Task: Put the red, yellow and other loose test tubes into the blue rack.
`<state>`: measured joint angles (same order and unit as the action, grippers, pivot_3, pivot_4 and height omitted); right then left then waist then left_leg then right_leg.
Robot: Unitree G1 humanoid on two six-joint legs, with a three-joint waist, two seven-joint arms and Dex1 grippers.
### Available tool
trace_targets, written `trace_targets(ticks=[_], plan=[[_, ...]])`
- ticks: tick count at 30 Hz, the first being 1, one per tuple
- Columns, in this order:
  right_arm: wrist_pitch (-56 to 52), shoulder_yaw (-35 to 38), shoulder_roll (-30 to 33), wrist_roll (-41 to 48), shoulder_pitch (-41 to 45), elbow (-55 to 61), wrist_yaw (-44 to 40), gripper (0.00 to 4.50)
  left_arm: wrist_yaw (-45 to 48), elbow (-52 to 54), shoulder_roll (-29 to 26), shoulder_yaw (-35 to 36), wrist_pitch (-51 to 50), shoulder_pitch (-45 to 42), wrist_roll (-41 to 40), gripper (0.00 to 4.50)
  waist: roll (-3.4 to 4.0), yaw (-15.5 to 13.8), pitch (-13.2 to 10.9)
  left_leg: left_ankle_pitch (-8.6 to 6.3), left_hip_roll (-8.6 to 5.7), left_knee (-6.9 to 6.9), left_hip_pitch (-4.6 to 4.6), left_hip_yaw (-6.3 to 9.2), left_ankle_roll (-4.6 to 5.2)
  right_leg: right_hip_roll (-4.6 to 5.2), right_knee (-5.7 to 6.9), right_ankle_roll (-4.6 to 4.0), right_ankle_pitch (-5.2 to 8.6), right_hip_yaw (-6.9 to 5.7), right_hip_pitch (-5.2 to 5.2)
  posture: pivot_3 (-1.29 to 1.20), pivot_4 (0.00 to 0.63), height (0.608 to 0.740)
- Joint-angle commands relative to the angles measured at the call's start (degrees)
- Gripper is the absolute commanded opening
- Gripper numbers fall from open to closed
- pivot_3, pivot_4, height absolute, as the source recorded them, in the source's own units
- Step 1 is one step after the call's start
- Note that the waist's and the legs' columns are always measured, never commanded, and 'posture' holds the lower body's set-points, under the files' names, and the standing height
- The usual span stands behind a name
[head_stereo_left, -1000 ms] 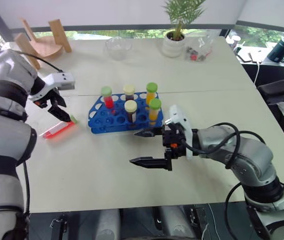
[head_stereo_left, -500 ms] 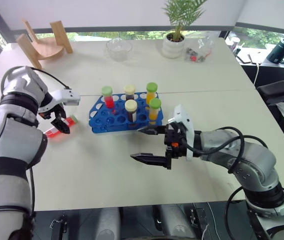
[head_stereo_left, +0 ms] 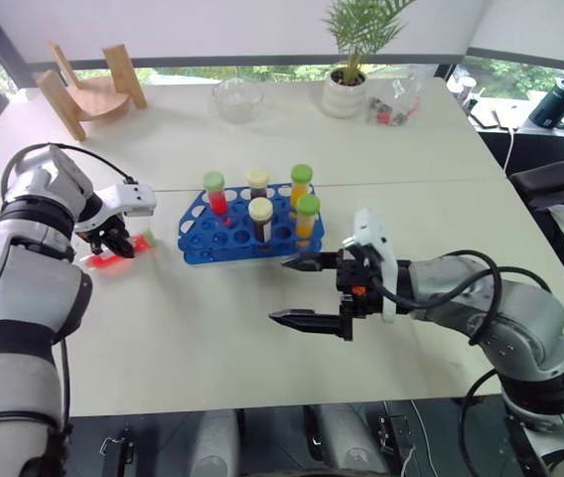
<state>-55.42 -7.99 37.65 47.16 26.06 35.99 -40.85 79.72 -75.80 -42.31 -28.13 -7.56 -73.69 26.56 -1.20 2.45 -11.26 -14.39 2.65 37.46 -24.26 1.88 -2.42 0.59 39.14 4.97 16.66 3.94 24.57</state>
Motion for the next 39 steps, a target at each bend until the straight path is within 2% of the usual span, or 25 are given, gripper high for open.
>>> trace_targets(ticks=[1, 5, 6, 8, 10, 12, 15, 17, 21, 25, 39], plan=[[0.6, 2.4, 1.7, 0.8, -0.3, 2.5, -0.8, 4.50, -10.0, 0.7, -2.8, 10.4, -1.4, -2.9, -7.7, 0.86, -0.03, -0.1, 0.0, 0.00, 0.01, 0.01, 0.00, 0.03, 0.00, -0.01, 0.05, 0.00, 0.00, -0.02, 0.01, 0.00, 0.150, 0.740], [0.9, 3.4, 2.3, 1.2, -1.1, 1.8, -0.7, 4.50, -4.1, 7.9, -5.3, 25.8, -0.6, -4.0, -22.4, 0.86, -0.06, -0.5, 0.0, 0.00, 0.04, 0.31, -0.19, 0.18, 0.00, -0.02, 0.11, 0.00, 0.00, -0.21, 0.00, 0.00, 0.150, 0.740], [0.8, 3.7, 2.2, 1.5, -0.9, 1.8, -0.7, 4.50, -1.9, 11.9, -5.8, 28.5, -2.7, -2.5, -25.7, 0.86, -0.06, -0.5, 0.0, 0.00, 0.03, 0.39, -0.22, 0.15, 0.00, 0.02, 0.11, 0.00, -0.01, -0.21, -0.02, 0.00, 0.150, 0.740], [0.4, 4.5, 1.7, 2.6, 0.4, 1.2, -0.6, 4.50, 1.1, 27.7, -6.4, 34.7, -12.5, 5.6, -34.3, 0.86, 0.00, -0.3, 0.0, 0.00, 0.02, 0.44, -0.21, 0.13, 0.00, 0.05, 0.10, 0.01, -0.01, -0.20, -0.07, 0.00, 0.150, 0.740], [0.5, 4.7, 2.4, 2.5, 1.7, -0.5, -1.6, 4.50, -5.8, 49.8, -3.2, 42.8, -21.8, 17.8, -42.5, 0.86, 0.17, 0.2, 0.1, 0.00, 0.06, 0.42, -0.09, 0.04, -0.01, 0.13, 0.12, 0.02, -0.01, -0.05, -0.11, 0.00, 0.150, 0.740], [0.7, 3.7, 3.2, 1.3, 2.9, -2.1, -3.1, 4.50, -14.2, 66.2, 1.5, 48.4, -29.1, 28.3, -47.5, 0.86, 0.21, 0.1, 0.1, 0.01, 0.14, 0.39, 0.07, 0.01, -0.03, 0.13, 0.23, 0.02, 0.00, 0.01, -0.16, 0.00, 0.150, 0.740], [1.0, 2.2, 4.1, 0.1, 4.9, -4.1, -5.6, 4.50, -21.9, 83.2, 8.0, 50.0, -30.7, 40.3, -50.9, 0.86, 0.17, 0.1, 0.1, 0.03, 0.16, 0.50, 0.11, 0.07, -0.05, 0.04, 0.37, -0.01, -0.02, 0.01, -0.17, 0.00, 0.150, 0.740], [1.1, 1.3, 4.2, -0.2, 6.2, -5.4, -7.1, 4.50, -26.2, 89.8, 12.6, 50.9, -33.3, 44.2, -55.4, 0.86, 0.07, -0.2, 0.0, 0.05, 0.14, 0.54, 0.12, 0.08, -0.09, 0.03, 0.46, -0.02, -0.03, 0.02, -0.17, 0.00, 0.150, 0.740], [1.1, -0.2, 2.8, -0.9, 8.1, -8.3, -8.5, 4.50, -33.8, 91.8, 20.5, 49.0, -27.6, 48.5, -55.4, 0.86, 0.07, -1.3, 0.1, 0.08, 0.05, 0.65, 0.26, 0.07, -0.15, 0.01, 0.43, 0.03, -0.08, 0.00, -0.38, 0.00, 0.150, 0.740], [0.8, -1.0, 2.3, -1.5, 8.9, -9.1, -9.5, 4.50, -37.0, 91.9, 23.5, 44.6, -21.6, 52.1, -52.6, 0.86, 0.07, -1.4, 0.1, 0.06, 0.05, 0.50, 0.98, 0.01, -0.12, -0.01, 0.07, 0.03, -0.08, 0.03, -1.18, 0.00, 0.150, 0.740], [0.2, -0.3, 1.7, -2.2, 9.2, -9.3, -8.6, 4.50, -38.2, 81.6, 22.4, 39.0, -9.3, 53.8, -49.3, 0.86, 0.07, -1.6, 0.1, 0.05, 0.05, 0.48, 0.93, 0.02, -0.11, -0.02, 0.01, 0.03, -0.08, 0.01, -1.16, 0.00, 0.150, 0.740]])
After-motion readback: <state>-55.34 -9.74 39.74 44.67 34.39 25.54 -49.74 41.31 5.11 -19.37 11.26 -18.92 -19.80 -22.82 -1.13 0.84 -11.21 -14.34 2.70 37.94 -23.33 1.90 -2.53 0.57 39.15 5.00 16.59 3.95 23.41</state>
